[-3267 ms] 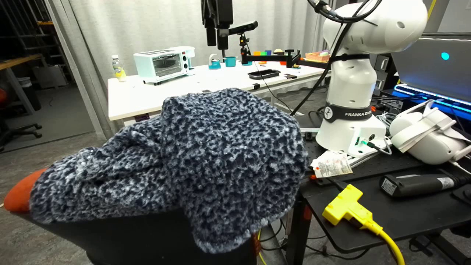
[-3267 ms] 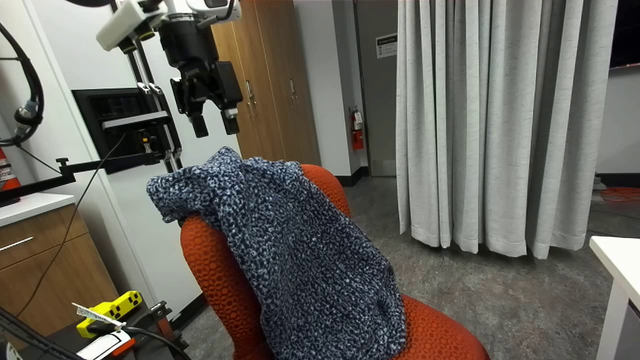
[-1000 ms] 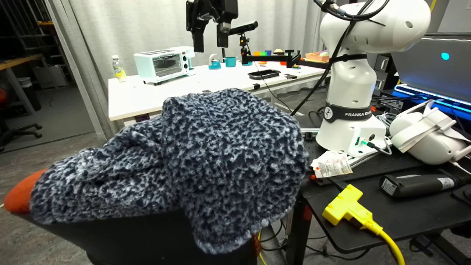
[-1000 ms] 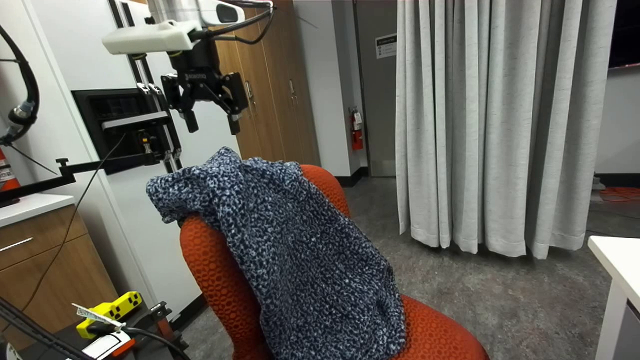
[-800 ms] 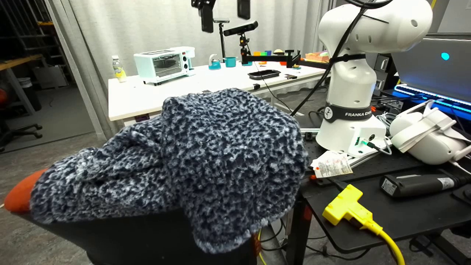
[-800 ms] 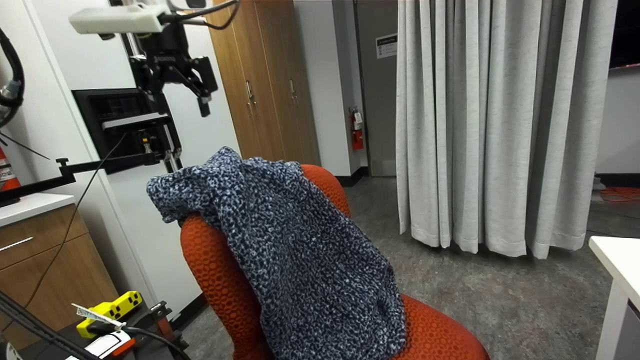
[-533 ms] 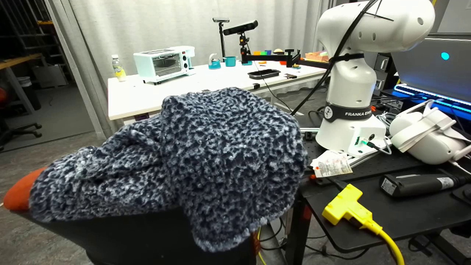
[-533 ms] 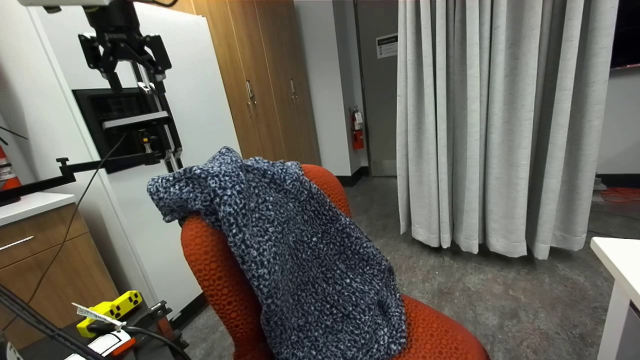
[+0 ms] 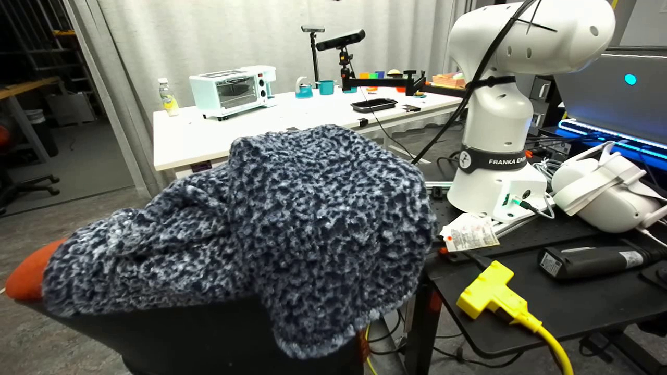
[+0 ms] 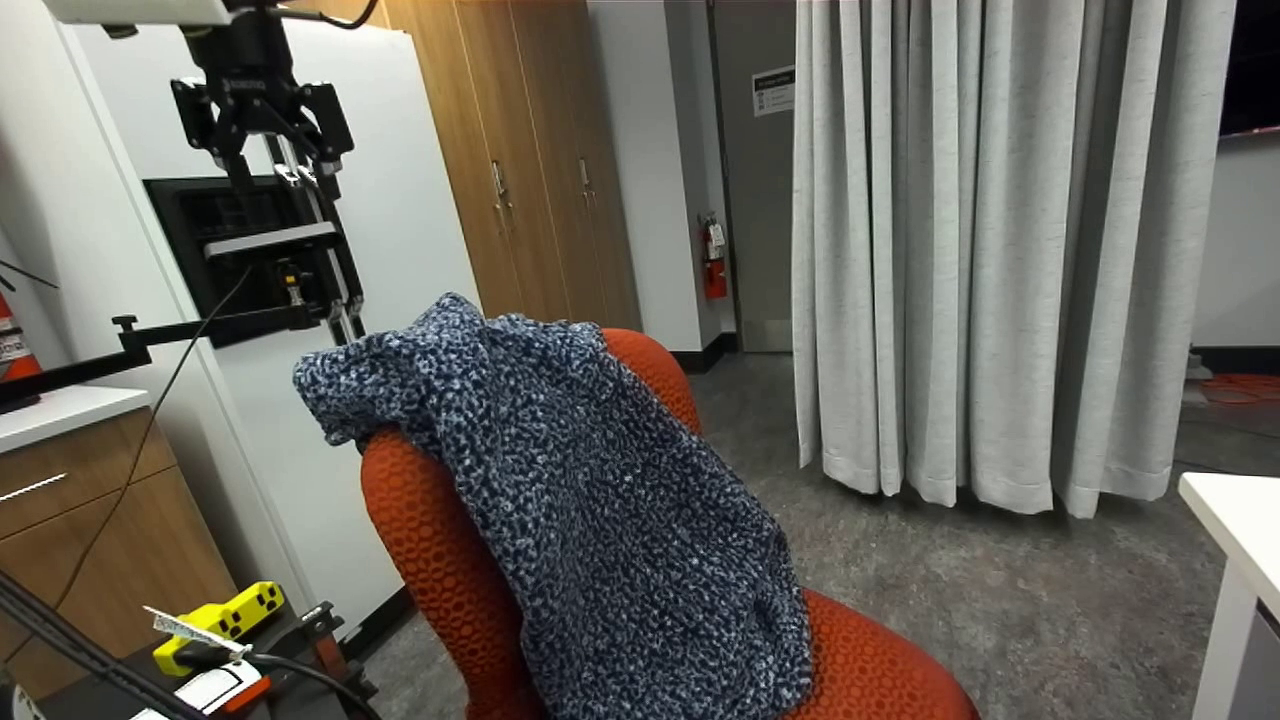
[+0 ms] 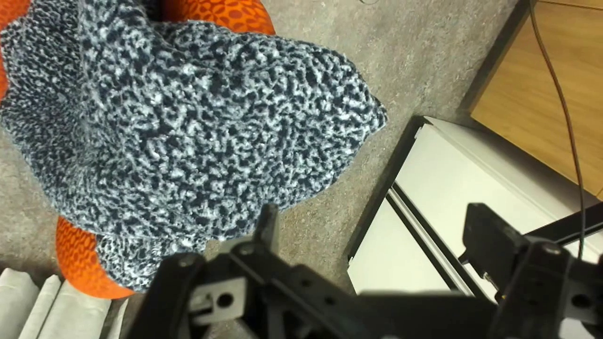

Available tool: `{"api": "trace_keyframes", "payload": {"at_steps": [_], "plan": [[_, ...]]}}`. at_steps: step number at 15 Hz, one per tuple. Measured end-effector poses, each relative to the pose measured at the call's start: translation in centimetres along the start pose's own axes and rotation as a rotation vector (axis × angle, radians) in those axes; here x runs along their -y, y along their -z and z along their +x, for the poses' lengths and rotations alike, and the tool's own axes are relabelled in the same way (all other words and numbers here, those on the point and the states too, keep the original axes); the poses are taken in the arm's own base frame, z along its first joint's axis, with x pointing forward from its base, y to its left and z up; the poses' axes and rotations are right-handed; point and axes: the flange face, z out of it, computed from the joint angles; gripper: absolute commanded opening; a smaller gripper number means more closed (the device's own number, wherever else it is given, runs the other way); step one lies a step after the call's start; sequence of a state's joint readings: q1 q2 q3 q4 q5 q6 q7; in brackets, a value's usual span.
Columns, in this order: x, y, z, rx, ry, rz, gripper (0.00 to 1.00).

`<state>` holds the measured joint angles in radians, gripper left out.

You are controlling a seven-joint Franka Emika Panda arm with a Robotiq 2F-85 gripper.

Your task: Place the fleece on the seat of the chair

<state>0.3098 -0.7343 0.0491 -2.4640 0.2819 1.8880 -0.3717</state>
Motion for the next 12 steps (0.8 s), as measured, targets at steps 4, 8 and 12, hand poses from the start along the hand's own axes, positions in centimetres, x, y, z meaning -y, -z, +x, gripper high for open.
{"api": "trace_keyframes", "payload": {"at_steps": [4,8,12], "plan": [[0.3,-2.4,0.0,0.025,0.006,-0.010,1.00],[-0.2,-6.9,-0.3,0.063,-0.001,-0.019,1.00],[0.1,-10.0,-0.1,0.100,0.023,-0.021,1.00]]}}
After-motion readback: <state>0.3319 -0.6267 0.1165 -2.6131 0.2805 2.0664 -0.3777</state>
